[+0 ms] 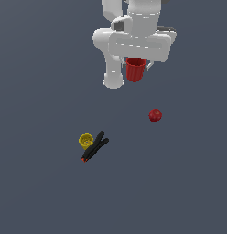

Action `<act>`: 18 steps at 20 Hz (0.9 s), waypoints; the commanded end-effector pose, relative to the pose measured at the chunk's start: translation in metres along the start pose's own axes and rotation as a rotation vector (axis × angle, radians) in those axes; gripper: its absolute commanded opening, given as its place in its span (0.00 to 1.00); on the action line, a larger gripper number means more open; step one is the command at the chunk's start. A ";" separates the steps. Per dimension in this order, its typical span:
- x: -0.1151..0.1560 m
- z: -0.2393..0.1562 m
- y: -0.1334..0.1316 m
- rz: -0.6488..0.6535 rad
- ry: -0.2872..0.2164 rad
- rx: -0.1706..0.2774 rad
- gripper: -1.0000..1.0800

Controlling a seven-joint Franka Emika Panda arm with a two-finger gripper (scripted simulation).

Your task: Pick up a designated object from a clutter of objects.

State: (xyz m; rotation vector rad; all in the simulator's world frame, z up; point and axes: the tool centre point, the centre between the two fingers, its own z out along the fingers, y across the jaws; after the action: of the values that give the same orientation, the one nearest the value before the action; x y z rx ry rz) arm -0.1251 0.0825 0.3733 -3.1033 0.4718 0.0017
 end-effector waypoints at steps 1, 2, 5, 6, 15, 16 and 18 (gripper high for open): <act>0.001 -0.019 0.006 0.000 0.001 0.000 0.00; 0.001 -0.025 0.007 0.000 0.001 -0.001 0.00; 0.003 -0.041 0.012 0.001 0.001 -0.002 0.00; 0.003 -0.046 0.013 0.001 0.001 -0.002 0.00; 0.005 -0.063 0.018 0.001 0.001 -0.003 0.00; 0.005 -0.063 0.017 0.001 0.001 -0.003 0.00; 0.006 -0.061 0.017 0.001 0.001 -0.003 0.00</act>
State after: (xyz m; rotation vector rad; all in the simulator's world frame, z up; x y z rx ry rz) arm -0.1251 0.0644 0.4342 -3.1060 0.4740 0.0019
